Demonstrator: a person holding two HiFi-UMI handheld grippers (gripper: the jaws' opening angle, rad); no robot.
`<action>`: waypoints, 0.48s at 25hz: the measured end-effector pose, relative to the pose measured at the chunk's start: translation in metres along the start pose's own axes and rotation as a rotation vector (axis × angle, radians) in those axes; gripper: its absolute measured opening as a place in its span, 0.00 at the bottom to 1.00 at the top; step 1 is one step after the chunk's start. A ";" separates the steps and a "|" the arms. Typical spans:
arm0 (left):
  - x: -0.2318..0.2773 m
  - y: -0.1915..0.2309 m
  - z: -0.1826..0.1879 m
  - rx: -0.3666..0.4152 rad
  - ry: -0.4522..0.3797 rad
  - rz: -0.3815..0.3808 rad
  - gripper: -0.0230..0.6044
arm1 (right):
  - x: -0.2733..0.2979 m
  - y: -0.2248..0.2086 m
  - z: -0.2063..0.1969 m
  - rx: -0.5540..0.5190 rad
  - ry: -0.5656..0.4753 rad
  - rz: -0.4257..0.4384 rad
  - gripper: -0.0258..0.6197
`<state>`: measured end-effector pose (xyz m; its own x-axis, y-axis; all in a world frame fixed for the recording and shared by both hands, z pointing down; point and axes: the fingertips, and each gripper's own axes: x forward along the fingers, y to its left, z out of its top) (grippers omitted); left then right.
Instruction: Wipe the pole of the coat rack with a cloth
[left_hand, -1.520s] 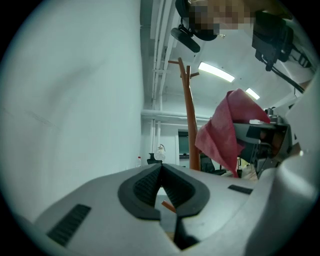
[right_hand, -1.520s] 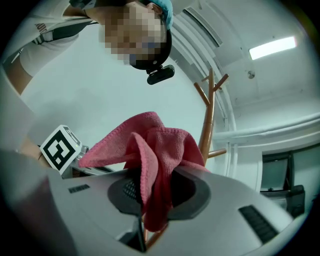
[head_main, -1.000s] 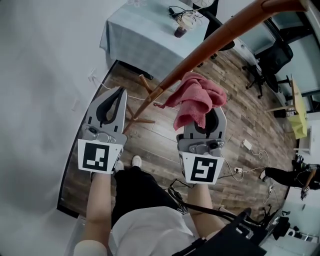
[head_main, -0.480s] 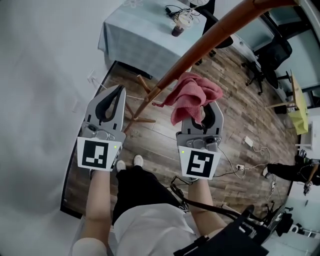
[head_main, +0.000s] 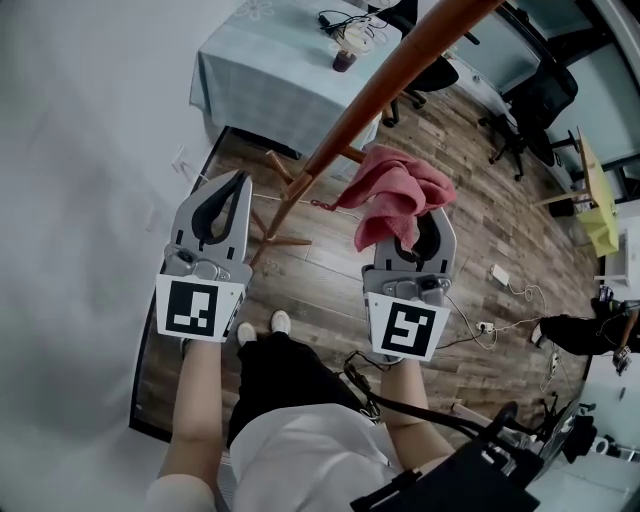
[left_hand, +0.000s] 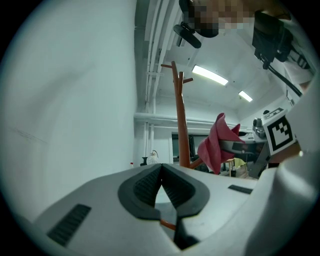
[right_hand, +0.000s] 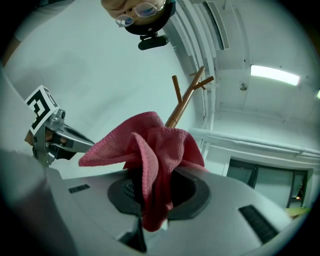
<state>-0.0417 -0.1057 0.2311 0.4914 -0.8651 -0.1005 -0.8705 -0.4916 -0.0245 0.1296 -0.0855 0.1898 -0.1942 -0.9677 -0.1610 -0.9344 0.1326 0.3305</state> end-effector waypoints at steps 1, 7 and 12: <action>0.000 -0.001 0.001 0.001 -0.001 -0.002 0.06 | -0.002 -0.002 0.000 0.000 0.000 -0.007 0.17; 0.000 -0.002 0.005 0.041 -0.004 -0.023 0.06 | -0.008 -0.014 0.000 0.004 0.005 -0.041 0.17; 0.000 -0.001 0.008 0.076 -0.005 -0.036 0.06 | -0.014 -0.024 0.000 -0.004 0.009 -0.072 0.17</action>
<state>-0.0410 -0.1038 0.2228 0.5225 -0.8464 -0.1031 -0.8519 -0.5134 -0.1034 0.1543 -0.0751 0.1839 -0.1240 -0.9766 -0.1756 -0.9445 0.0619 0.3226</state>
